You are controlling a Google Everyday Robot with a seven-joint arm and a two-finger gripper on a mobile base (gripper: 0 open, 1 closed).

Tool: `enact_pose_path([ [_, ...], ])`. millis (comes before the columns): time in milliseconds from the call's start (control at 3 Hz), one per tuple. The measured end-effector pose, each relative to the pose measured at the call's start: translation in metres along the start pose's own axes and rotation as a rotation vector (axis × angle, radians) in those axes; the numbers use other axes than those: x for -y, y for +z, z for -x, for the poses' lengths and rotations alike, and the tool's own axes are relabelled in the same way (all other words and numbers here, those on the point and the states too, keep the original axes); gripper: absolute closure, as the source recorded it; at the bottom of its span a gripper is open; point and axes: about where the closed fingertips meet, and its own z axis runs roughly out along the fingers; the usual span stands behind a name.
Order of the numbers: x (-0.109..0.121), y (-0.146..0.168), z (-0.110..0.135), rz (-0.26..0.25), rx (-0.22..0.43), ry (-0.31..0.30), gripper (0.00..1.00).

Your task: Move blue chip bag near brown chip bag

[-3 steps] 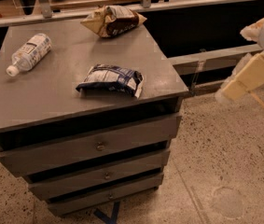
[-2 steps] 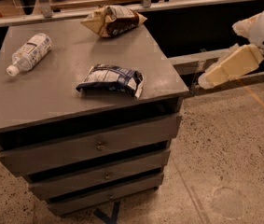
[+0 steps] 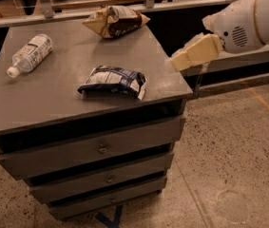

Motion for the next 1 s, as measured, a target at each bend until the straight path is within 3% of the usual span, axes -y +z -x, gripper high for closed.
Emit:
enact_pose_path([
  [333, -0.001, 0.001, 0.001, 0.002, 0.0, -0.001, 0.0],
  [667, -0.005, 0.007, -0.003, 0.012, -0.019, 0.038, 0.0],
  [1000, -0.022, 0.027, -0.023, 0.043, -0.043, 0.141, 0.0],
])
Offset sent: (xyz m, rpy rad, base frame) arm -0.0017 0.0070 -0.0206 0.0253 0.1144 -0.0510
